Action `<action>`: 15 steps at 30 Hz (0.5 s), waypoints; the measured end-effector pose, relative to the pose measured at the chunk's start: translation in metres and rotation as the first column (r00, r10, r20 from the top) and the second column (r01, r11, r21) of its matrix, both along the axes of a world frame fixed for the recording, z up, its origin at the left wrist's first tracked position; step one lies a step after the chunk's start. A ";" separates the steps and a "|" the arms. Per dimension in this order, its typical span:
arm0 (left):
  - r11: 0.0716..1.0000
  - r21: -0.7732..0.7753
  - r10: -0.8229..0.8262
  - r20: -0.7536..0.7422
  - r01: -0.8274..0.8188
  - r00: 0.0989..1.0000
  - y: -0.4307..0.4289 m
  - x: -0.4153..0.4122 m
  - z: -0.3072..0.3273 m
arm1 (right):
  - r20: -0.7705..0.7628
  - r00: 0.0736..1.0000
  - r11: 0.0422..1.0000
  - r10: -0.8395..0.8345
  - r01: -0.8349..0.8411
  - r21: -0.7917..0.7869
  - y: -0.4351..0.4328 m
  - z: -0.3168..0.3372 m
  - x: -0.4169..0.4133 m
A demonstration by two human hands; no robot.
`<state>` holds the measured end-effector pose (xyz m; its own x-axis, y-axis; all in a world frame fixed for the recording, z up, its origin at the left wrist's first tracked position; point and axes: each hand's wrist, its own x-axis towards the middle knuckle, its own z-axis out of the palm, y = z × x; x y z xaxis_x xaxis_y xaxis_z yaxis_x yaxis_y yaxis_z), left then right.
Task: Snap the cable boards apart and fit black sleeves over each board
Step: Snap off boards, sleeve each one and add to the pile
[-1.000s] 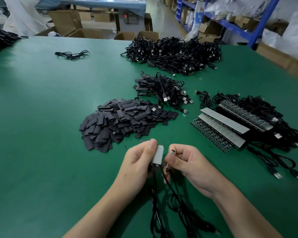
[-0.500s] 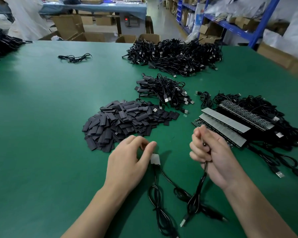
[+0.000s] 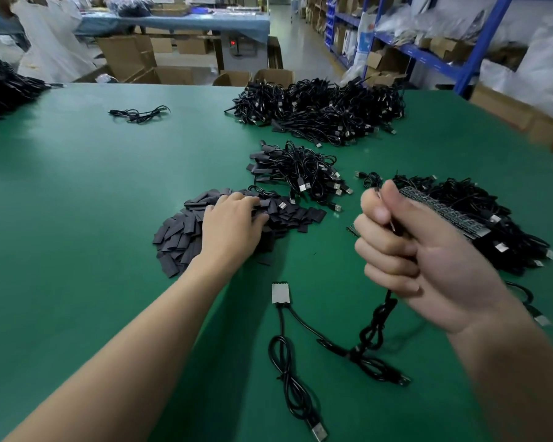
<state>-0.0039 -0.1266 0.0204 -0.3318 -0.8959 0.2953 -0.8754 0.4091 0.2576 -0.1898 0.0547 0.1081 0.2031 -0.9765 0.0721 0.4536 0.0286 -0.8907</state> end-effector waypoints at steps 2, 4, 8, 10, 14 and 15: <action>1.000 0.003 0.012 0.032 -0.012 0.999 -0.009 -0.002 -0.002 | -0.270 0.955 0.993 -0.119 0.108 -0.054 0.002 0.018 -0.005; 1.000 0.010 0.006 0.040 -0.006 0.999 -0.014 -0.002 -0.005 | -0.502 0.842 0.980 -0.197 0.162 -0.114 0.004 0.028 -0.011; 1.000 0.006 -0.014 -0.002 0.014 1.000 -0.019 -0.001 -0.009 | -0.874 0.450 0.983 -0.183 0.096 -0.157 0.005 0.019 -0.009; 1.000 0.006 -0.023 -0.035 0.023 0.999 -0.020 0.000 -0.009 | -0.954 0.252 0.986 -0.163 0.082 -0.146 0.002 -0.001 -0.002; 0.996 0.033 -0.075 -0.117 0.079 0.990 -0.016 0.005 -0.006 | -0.958 0.255 0.983 -0.132 0.161 -0.092 -0.009 -0.042 0.009; 0.995 0.030 -0.091 -0.182 0.098 0.979 -0.013 0.007 -0.004 | -0.944 0.302 0.979 -0.134 0.189 -0.078 -0.011 -0.051 0.010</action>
